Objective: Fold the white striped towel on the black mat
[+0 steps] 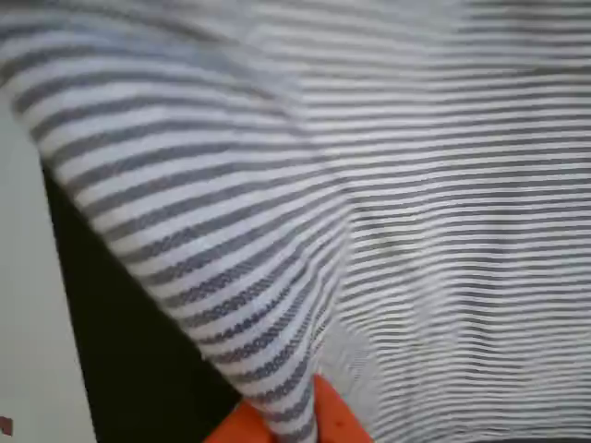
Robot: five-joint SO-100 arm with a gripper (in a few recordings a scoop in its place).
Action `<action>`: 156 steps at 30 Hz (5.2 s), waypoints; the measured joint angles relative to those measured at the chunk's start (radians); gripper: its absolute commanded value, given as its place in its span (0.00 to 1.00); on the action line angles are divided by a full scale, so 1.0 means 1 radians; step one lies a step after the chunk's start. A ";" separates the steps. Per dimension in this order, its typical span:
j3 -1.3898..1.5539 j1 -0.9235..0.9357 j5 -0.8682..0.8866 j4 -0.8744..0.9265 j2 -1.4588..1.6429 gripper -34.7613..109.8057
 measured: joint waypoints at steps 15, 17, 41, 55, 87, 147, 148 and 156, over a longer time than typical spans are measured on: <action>0.110 0.606 -0.357 0.017 0.186 0.24; 0.110 0.684 -0.403 -0.003 0.156 0.24; 0.132 1.095 -0.611 -0.422 -0.199 0.40; 0.330 0.752 -0.563 -0.222 0.012 0.45; 0.344 0.557 -0.541 -0.453 -0.238 0.24; 1.187 0.324 -0.250 -0.512 0.867 0.24; 1.224 0.331 -0.261 -0.512 0.914 0.24; 1.494 0.376 -0.318 -0.500 1.264 0.24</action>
